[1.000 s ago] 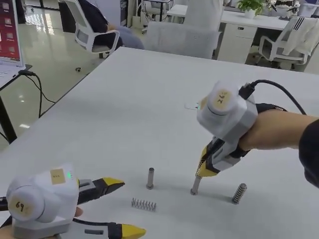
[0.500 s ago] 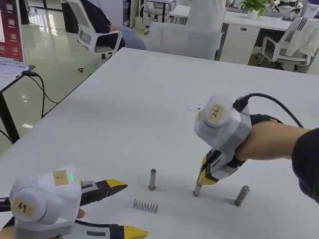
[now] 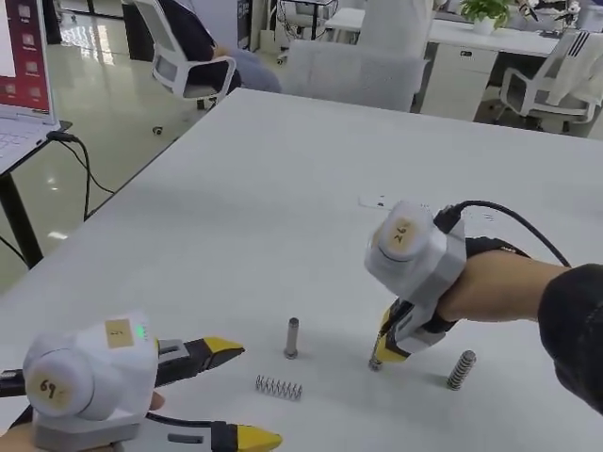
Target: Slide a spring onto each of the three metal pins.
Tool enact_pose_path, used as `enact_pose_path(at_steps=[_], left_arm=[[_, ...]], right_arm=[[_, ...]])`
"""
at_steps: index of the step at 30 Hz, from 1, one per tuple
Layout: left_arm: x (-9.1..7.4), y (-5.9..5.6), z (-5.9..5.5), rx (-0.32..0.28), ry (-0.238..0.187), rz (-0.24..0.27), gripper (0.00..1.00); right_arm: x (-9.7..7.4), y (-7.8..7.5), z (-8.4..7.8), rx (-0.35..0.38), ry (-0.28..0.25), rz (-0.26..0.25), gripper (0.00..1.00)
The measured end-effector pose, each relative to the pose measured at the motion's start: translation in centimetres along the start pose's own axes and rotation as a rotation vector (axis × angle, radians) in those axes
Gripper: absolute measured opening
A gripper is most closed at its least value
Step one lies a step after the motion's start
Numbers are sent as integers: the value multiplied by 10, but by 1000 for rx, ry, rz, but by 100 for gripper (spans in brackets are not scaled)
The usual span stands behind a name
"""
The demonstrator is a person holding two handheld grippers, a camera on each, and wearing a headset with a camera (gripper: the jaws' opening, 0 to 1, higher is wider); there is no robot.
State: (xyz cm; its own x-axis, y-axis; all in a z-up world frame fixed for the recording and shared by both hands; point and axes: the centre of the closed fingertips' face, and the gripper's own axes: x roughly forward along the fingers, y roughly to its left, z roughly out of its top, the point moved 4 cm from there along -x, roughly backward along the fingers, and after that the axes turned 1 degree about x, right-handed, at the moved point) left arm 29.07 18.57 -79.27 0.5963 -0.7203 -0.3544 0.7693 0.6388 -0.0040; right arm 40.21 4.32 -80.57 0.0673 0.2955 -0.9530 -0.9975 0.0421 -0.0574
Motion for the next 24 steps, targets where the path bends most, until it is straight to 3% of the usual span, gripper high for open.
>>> enact_pose_path(at_steps=[13, 24], left_arm=[[-1, 0, 0, 1, 1, 3, 57], [0, -1, -1, 5, 4, -2, 57]], right_arm=[[4, 1, -2, 8, 3, 3, 9], [-2, 2, 0, -1, -24, -14, 18]])
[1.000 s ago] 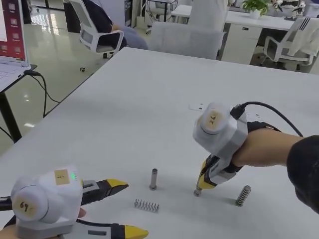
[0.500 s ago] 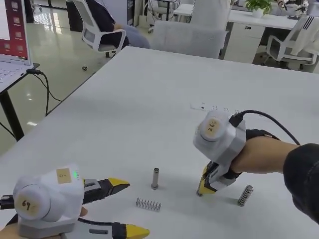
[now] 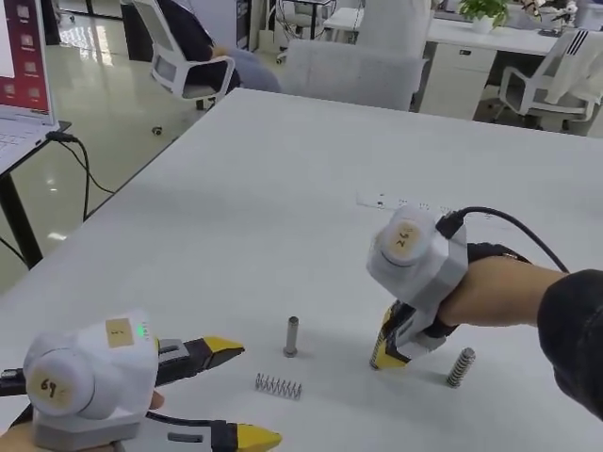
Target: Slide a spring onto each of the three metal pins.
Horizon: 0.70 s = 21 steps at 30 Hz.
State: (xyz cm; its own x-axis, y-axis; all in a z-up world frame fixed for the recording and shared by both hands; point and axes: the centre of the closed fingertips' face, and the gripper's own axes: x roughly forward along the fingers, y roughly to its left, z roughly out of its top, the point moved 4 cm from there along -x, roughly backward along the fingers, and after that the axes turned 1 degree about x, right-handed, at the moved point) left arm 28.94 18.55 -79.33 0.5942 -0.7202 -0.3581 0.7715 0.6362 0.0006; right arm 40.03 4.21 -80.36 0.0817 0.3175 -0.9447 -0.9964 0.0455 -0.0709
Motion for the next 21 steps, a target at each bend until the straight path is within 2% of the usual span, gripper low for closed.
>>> enact_pose_path(at_steps=[7, 21], left_arm=[[0, -1, 0, 2, 2, -3, 56], [0, -2, 0, 9, 6, -5, 56]], right_arm=[[-6, 4, 14, -26, -36, -16, 21], [-4, 25, 42, -71, -89, 19, 21]])
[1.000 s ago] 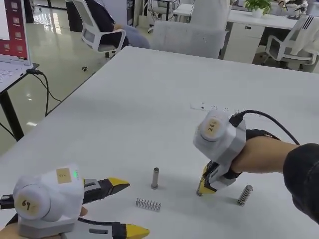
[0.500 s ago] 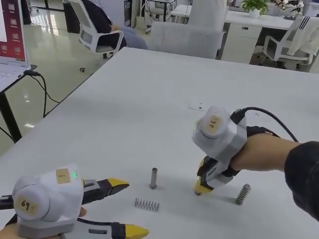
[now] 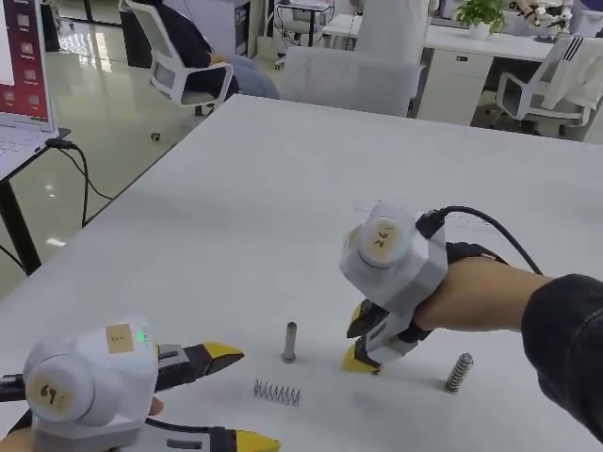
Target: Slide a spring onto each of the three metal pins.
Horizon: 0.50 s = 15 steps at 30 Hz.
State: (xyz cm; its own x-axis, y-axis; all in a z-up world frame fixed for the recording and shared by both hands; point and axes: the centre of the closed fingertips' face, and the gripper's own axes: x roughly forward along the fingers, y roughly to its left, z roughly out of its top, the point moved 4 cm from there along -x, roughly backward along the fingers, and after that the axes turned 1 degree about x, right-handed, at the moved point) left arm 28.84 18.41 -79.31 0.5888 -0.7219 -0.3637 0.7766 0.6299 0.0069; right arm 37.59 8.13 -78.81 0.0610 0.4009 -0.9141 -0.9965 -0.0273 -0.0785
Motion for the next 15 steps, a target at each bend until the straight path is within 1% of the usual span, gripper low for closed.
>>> enact_pose_path(at_steps=[6, 12, 15], left_arm=[[-1, -2, 0, 1, 3, -1, 56], [-2, -1, 0, 1, 2, 1, 56], [-2, -2, 0, 1, 3, 0, 56]], right_arm=[[8, 13, 9, -15, -4, 32, 21], [14, 22, 18, -10, -24, 60, 20], [18, 27, 21, -12, -25, 73, 19]])
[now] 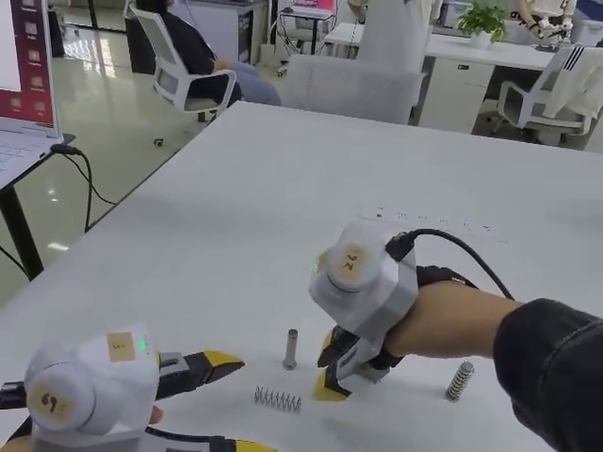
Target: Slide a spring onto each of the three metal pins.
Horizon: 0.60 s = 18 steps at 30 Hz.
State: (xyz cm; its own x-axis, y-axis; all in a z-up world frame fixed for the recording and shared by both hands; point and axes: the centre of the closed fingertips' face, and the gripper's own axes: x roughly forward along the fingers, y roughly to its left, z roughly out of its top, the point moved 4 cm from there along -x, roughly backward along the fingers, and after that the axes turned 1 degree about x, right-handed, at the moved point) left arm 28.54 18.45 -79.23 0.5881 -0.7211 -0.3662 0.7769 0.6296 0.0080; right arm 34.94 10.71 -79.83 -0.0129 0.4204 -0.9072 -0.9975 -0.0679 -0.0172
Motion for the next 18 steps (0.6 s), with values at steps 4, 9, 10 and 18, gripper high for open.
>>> enact_pose_path(at_steps=[4, 9, 10, 18], left_arm=[[0, -1, 0, 0, 0, -1, 56], [-1, -1, 0, -1, 0, 2, 56], [-1, 0, 0, -1, 0, 3, 56], [-2, 0, -2, -6, 2, 5, 55]], right_arm=[[7, 5, 5, 2, -14, 12, 18], [16, 10, 8, -5, -10, 18, 16], [18, 11, 8, -7, -7, 19, 15], [29, 11, 6, -4, 9, 14, 12]])
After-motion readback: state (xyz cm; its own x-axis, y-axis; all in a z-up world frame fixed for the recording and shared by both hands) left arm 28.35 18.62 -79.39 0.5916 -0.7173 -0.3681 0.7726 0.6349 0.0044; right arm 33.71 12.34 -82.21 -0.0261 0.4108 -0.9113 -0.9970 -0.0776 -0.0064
